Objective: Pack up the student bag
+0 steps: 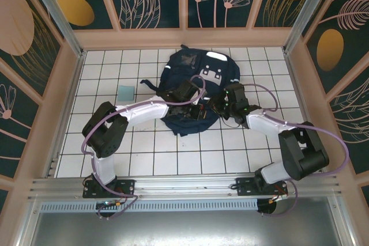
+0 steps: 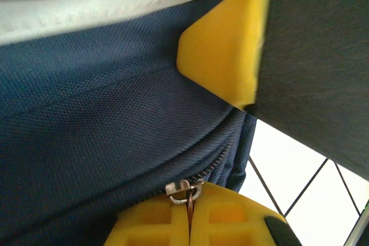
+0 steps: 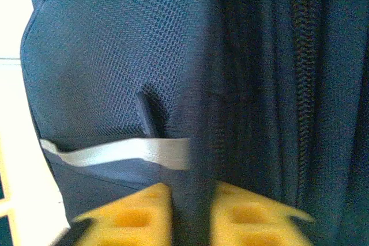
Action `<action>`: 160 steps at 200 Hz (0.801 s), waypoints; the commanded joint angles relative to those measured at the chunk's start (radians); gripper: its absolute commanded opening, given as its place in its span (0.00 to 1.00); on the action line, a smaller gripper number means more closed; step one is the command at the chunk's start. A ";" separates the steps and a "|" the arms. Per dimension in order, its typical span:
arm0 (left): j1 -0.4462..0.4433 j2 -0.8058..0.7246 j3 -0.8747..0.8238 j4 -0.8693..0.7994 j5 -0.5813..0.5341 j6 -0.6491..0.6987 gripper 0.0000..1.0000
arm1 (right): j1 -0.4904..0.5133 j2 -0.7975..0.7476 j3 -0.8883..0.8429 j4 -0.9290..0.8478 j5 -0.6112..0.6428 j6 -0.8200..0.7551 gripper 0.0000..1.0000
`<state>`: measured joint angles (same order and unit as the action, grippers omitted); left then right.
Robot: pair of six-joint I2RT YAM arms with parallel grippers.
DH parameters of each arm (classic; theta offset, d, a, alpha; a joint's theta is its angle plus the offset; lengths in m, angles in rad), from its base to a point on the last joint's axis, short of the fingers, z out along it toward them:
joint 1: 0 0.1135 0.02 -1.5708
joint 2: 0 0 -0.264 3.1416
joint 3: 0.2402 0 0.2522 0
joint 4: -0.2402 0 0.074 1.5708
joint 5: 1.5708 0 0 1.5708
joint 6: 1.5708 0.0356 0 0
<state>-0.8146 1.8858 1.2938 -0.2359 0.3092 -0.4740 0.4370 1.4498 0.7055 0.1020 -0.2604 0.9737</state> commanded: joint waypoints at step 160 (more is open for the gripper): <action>0.211 -0.116 -0.103 -0.320 -0.296 0.278 0.00 | -0.178 0.006 0.243 -0.279 0.255 -0.604 0.00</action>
<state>-0.6228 1.7927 1.2026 -0.4412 0.0166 -0.2272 0.3416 1.4296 0.8513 -0.1280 -0.2237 0.5488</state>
